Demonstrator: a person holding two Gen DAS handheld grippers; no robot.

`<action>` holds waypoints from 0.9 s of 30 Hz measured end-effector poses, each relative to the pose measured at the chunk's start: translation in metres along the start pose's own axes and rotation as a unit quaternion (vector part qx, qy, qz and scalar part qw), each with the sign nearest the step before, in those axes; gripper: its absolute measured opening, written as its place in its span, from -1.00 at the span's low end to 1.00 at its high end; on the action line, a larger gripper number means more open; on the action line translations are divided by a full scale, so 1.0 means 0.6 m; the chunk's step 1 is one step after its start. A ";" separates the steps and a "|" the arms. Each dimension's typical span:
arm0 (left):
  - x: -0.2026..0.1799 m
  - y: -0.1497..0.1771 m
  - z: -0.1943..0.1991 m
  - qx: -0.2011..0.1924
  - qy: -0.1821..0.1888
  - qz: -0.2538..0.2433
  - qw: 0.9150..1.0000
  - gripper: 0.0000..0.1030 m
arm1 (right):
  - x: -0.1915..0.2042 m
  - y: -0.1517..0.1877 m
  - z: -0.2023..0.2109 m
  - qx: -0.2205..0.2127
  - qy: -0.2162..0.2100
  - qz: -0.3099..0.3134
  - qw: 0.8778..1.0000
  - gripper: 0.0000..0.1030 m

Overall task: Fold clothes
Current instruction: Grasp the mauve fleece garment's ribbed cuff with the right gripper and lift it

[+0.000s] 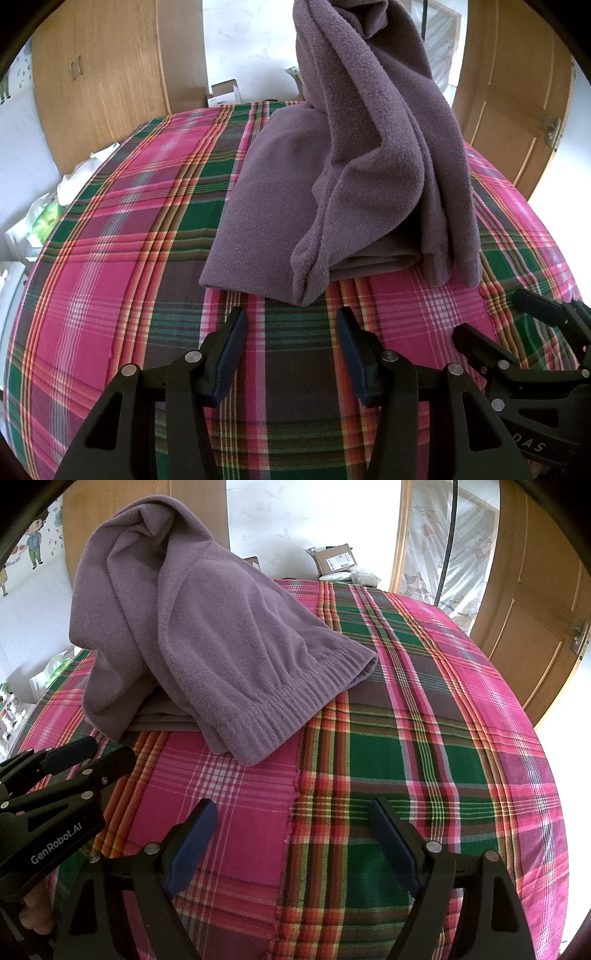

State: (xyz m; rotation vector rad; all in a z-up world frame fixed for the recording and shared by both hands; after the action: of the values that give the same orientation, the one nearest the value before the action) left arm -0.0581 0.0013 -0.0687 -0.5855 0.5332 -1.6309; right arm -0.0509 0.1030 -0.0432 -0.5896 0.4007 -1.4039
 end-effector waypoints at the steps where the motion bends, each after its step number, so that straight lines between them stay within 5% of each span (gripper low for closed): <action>1: 0.000 0.000 0.000 0.000 0.000 0.000 1.000 0.00 | 0.000 0.000 0.000 0.000 0.000 0.000 1.000 0.64; 16: -0.003 0.000 -0.001 0.000 -0.001 -0.002 1.000 0.01 | -0.003 -0.003 -0.006 0.002 -0.003 0.002 1.000 0.62; 22: -0.006 -0.004 0.001 0.016 0.033 -0.001 0.999 0.01 | -0.015 -0.020 -0.001 -0.013 -0.020 -0.021 0.999 -0.04; 27: 0.011 -0.053 0.060 -0.046 0.052 0.007 0.998 0.01 | 0.010 -0.039 0.024 -0.053 -0.068 -0.003 0.996 -0.07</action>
State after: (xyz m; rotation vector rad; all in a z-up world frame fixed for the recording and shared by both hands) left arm -0.0596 -0.0015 -0.0206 -0.5649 0.6911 -1.6362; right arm -0.0603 0.0977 -0.0174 -0.7693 0.3653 -1.3456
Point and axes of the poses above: each gripper's, at about its wrist camera, not at the fingertips, and z roughly against the way its jaws point, x to its left, y to its underside, the point moved 9 cm from there along -z, roughly the way its jaws point, and after that the axes turned 8 degrees about -z, right-handed, at the moved point
